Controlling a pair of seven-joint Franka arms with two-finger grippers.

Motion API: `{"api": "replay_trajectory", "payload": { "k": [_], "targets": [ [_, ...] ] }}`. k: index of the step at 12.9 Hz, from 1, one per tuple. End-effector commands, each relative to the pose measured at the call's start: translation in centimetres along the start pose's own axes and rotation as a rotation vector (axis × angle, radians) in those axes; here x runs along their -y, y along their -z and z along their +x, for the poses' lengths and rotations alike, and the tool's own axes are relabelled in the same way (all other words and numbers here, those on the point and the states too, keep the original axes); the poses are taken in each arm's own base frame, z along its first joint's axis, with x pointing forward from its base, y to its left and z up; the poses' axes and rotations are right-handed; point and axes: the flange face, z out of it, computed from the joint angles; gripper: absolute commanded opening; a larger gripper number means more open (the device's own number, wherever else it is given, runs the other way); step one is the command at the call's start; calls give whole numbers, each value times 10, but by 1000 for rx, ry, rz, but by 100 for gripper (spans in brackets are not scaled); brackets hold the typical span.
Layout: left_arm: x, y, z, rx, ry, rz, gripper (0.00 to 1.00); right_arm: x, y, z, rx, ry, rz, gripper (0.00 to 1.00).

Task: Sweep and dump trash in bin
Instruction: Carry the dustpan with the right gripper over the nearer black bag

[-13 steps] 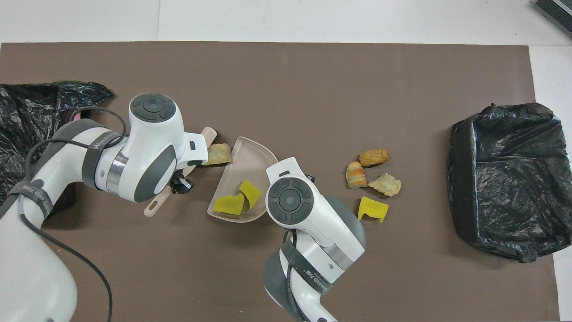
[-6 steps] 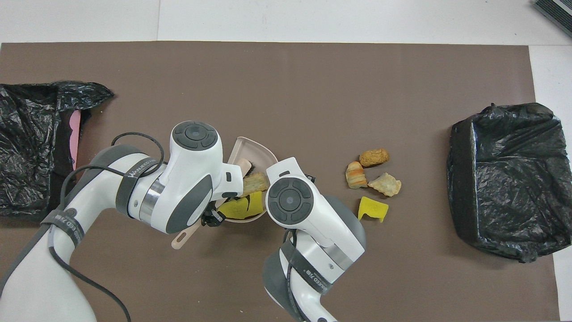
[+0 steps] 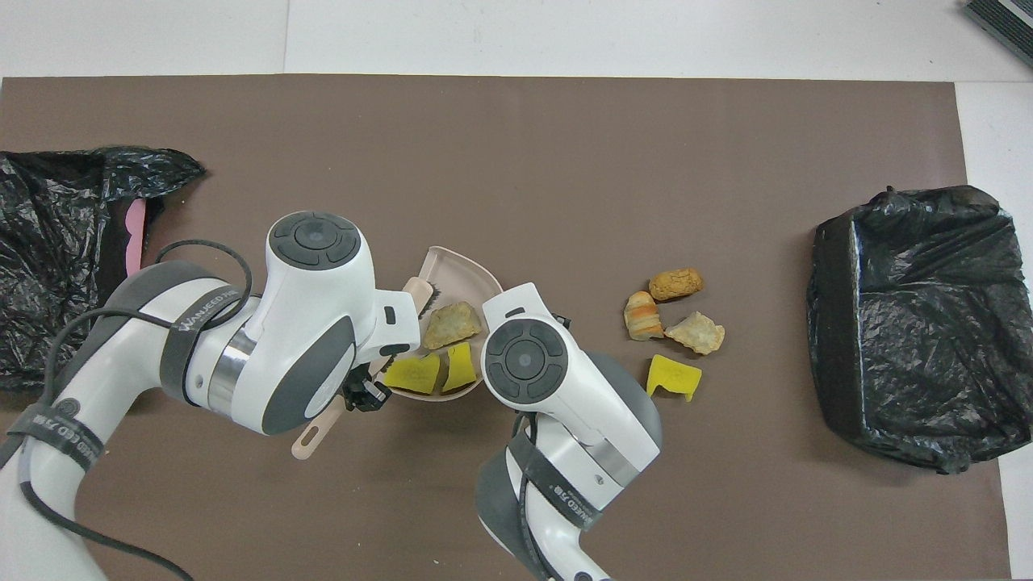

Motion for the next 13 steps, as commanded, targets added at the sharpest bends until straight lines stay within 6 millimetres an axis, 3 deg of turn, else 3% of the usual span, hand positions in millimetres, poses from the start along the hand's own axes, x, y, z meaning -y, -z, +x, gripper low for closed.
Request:
{"api": "replay_trajectory", "payload": {
  "k": [1,6,9,11,13],
  "targets": [
    [-3,12,-17,-5,156,-11,0,-27,23,-29,18,11,-5,0],
    [-22,11,-17,-22,470,2,0,-87,77,-110,33,68,37,0],
    [-61,-6,-26,-45,554,-62,0,-127,118,-175,26,88,44,0],
    [-96,-20,-39,-64,555,-110,0,-142,150,-225,3,63,26,0],
    [-133,-29,-57,-47,526,-130,0,-156,169,-281,4,41,36,0]
  ]
}}
